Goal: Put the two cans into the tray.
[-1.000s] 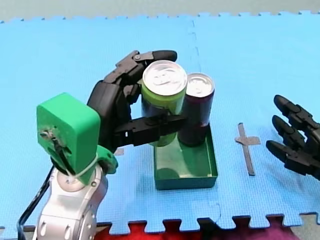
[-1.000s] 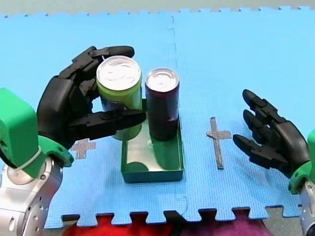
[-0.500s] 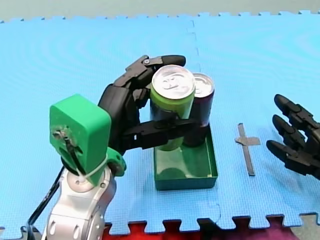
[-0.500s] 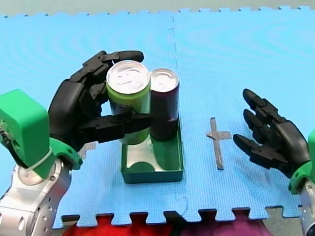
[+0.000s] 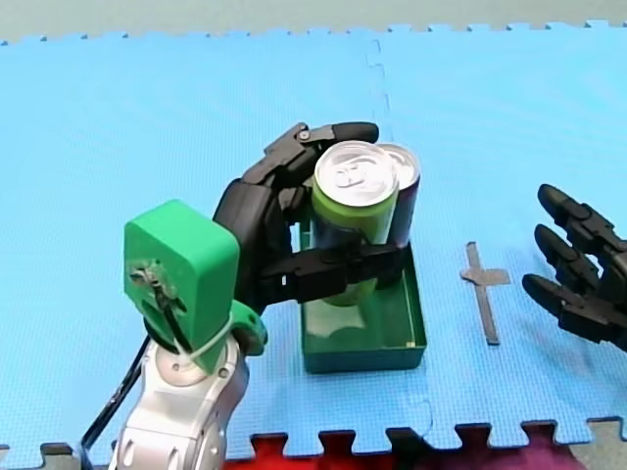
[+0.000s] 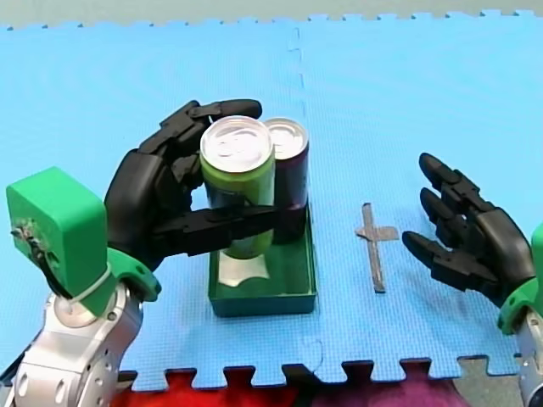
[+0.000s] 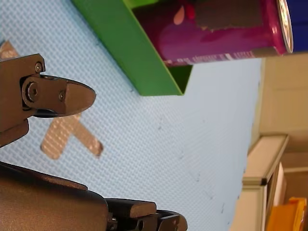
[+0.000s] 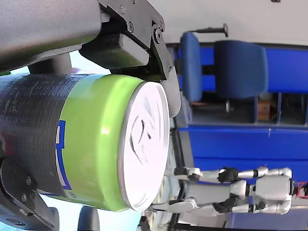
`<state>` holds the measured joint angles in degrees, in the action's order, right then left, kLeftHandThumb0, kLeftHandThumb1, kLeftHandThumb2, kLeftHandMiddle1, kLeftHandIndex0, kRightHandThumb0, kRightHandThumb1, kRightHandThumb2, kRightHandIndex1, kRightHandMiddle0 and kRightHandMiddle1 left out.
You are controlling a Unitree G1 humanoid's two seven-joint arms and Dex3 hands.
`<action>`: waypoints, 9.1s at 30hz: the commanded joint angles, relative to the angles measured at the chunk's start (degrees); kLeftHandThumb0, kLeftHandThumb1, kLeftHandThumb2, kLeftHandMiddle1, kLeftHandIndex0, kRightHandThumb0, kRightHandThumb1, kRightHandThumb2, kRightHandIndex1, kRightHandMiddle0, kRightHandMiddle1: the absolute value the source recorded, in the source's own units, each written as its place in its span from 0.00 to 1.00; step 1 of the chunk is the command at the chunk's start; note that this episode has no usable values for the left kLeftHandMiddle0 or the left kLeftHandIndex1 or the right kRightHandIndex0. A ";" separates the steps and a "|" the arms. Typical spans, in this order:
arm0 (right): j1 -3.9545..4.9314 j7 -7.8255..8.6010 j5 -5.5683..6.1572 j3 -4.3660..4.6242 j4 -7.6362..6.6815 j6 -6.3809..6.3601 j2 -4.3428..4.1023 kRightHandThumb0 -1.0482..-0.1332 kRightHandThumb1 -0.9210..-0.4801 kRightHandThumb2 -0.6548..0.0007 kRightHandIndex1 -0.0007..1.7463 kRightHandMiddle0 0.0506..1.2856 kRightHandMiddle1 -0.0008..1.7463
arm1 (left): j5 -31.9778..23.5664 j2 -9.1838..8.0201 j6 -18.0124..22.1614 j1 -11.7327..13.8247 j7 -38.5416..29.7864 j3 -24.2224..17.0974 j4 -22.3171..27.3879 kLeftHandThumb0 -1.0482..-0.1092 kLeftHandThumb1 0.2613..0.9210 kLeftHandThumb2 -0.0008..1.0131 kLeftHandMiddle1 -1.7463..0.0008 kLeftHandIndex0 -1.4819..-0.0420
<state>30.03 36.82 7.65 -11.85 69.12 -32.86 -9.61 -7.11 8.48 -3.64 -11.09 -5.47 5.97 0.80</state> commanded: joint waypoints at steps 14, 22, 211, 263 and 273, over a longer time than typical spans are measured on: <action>0.30 0.31 0.59 -0.04 -0.78 0.97 -0.50 0.00 0.00 0.40 0.00 0.04 0.00 | -0.04 0.62 1.64 1.45 0.07 0.38 0.90 0.63 0.92 0.00 0.00 0.65; 0.17 0.54 0.70 0.00 -1.20 1.33 -0.59 0.00 0.00 0.40 0.00 0.04 0.00 | 0.40 0.80 3.14 2.36 0.23 0.81 0.59 0.63 0.92 0.00 0.00 0.65; -1.39 -1.10 0.62 2.50 -6.18 0.61 -0.47 0.00 0.00 0.24 0.00 0.02 0.00 | 2.52 -3.91 20.05 0.08 -8.16 -1.77 -23.01 0.58 0.69 0.00 0.22 0.73; -1.37 0.57 1.54 1.76 -5.21 0.24 -0.42 0.00 0.00 0.20 0.00 0.02 0.00 | 10.41 -9.84 13.67 3.98 -3.55 1.27 -13.63 0.00 0.86 0.02 0.98 0.94; -1.24 1.47 1.76 1.33 -4.62 0.00 -0.26 0.00 0.00 0.21 0.00 0.02 0.00 | 10.15 -8.86 18.19 3.56 -1.06 0.44 -16.21 0.00 0.86 0.01 0.99 0.95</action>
<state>28.62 38.13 9.04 -10.31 64.43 -32.53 -9.73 3.29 -0.35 13.96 -7.20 -6.64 6.71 -14.99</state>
